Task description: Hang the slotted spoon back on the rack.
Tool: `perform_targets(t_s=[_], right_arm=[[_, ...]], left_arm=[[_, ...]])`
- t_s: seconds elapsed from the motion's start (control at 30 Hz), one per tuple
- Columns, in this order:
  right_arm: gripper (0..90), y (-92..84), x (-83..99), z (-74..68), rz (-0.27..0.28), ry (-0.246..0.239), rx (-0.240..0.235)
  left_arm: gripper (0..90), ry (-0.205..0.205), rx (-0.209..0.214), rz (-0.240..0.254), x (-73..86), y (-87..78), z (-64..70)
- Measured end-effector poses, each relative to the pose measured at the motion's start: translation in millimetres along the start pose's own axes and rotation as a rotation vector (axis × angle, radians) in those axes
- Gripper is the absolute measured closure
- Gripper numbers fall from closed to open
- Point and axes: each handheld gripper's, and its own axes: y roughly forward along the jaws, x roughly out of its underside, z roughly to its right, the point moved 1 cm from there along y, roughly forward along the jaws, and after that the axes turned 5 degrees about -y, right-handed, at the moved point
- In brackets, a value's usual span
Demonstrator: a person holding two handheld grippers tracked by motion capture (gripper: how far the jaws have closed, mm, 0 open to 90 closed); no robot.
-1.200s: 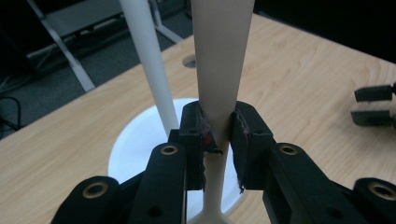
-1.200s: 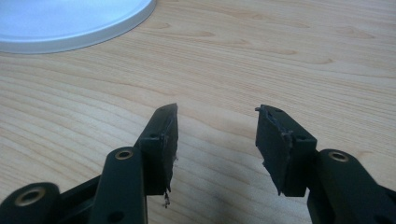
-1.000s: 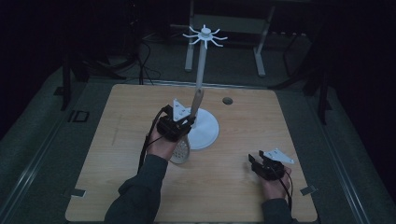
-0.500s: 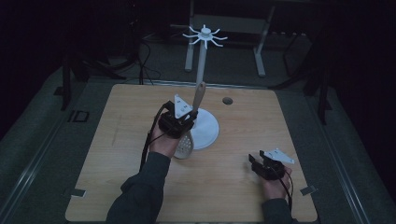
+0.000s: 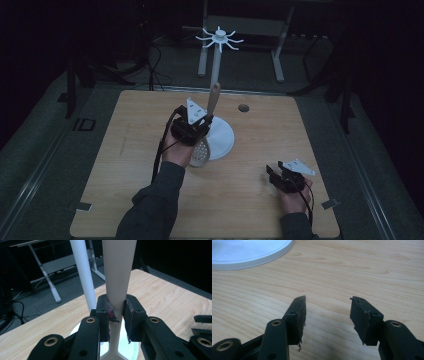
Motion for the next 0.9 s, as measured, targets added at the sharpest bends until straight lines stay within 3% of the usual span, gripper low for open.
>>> perform_targets(t_s=[0.3, 0.9], right_arm=[[46.0, 0.0, 0.0, 0.1, -0.002, 0.0, 0.0], [45.1, -0.1, 0.0, 0.1, -0.001, 0.0, 0.004]], left_arm=[[75.6, -0.038, -0.018, 0.03, -8.6, -2.8, 0.7], [75.6, -0.053, -0.036, 0.07, -24.9, -6.9, 6.1]])
